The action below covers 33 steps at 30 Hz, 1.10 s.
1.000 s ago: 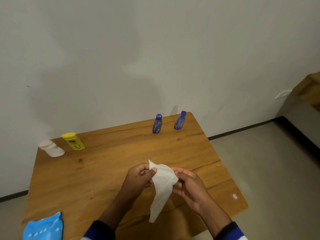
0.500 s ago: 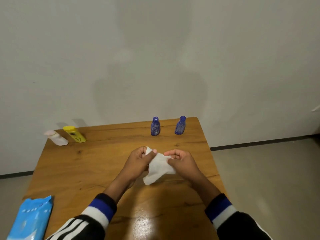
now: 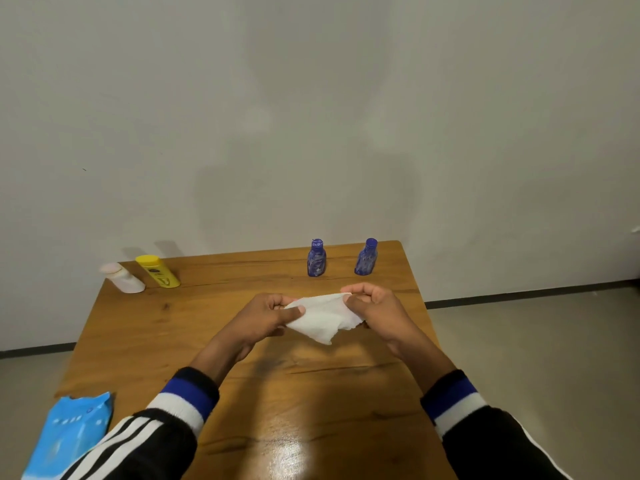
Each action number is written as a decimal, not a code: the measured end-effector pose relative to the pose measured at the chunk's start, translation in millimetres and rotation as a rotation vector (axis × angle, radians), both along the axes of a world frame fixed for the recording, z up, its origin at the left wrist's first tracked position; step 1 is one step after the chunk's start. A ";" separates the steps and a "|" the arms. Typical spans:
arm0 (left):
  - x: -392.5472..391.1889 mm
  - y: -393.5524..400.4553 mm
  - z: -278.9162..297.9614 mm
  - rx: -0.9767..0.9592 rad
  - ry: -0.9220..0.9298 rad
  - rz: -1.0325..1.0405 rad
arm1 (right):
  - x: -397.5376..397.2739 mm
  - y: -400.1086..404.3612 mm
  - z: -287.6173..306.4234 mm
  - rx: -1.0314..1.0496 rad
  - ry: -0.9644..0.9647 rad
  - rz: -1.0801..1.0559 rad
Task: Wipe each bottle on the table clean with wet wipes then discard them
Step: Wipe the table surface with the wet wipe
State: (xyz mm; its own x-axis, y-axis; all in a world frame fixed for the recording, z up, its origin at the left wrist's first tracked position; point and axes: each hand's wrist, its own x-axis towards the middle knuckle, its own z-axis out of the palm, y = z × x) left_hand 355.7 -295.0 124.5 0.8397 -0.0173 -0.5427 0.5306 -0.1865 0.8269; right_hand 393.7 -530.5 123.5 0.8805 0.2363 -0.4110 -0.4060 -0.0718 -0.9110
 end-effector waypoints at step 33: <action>-52.4 -62.0 14.6 0.559 -0.773 -0.456 | -41.9 58.8 -27.0 0.718 0.655 -0.327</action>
State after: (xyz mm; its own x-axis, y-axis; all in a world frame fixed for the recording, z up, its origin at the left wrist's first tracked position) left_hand 303.2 -357.0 139.0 0.9374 -0.3308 0.1088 -0.3198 -0.6943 0.6447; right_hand 351.9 -471.7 96.6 0.5993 0.4051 -0.6904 -0.7412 0.6065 -0.2876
